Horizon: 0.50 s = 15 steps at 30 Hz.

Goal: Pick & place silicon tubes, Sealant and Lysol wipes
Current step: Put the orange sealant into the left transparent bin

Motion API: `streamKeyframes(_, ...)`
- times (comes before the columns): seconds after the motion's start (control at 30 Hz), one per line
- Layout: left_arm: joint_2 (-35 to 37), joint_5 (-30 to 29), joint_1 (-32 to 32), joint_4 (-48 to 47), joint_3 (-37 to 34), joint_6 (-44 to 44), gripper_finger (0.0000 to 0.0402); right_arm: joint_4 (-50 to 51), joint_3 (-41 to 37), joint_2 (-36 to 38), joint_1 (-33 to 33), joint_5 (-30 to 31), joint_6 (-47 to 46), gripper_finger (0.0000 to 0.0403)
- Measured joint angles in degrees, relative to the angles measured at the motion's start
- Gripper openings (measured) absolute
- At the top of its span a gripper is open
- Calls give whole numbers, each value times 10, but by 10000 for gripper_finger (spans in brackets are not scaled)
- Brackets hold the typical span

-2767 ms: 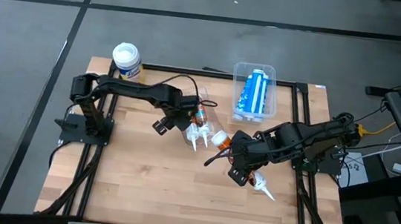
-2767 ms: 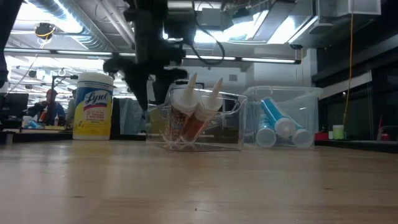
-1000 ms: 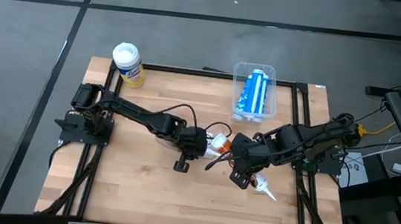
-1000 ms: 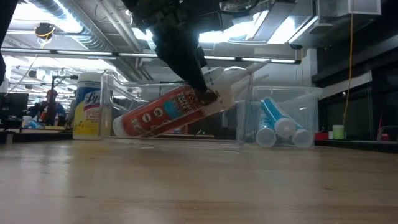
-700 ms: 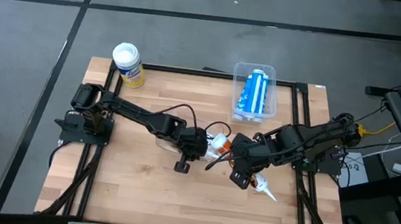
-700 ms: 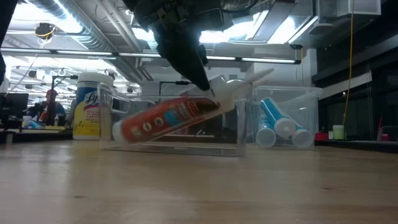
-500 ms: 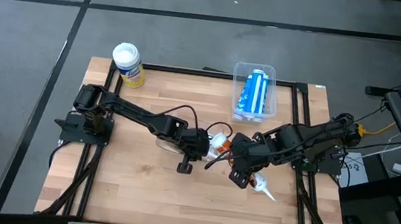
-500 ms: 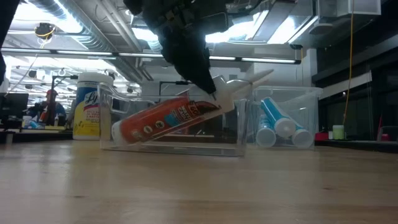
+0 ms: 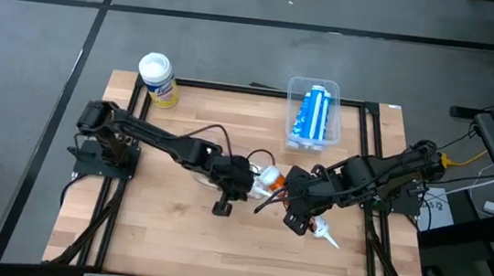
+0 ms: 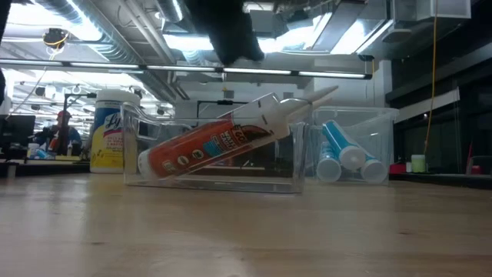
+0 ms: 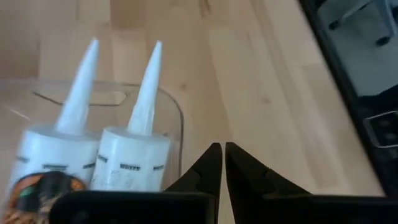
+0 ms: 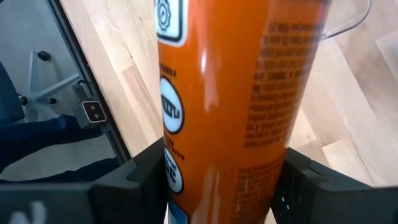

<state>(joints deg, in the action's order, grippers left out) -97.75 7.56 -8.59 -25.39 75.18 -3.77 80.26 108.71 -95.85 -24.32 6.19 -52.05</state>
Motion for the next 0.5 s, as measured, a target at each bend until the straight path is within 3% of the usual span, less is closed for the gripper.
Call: streamKeyframes(0.5,214,-66,-1,-63,0,-5,6,-14,0,0,5,-3,1,209)
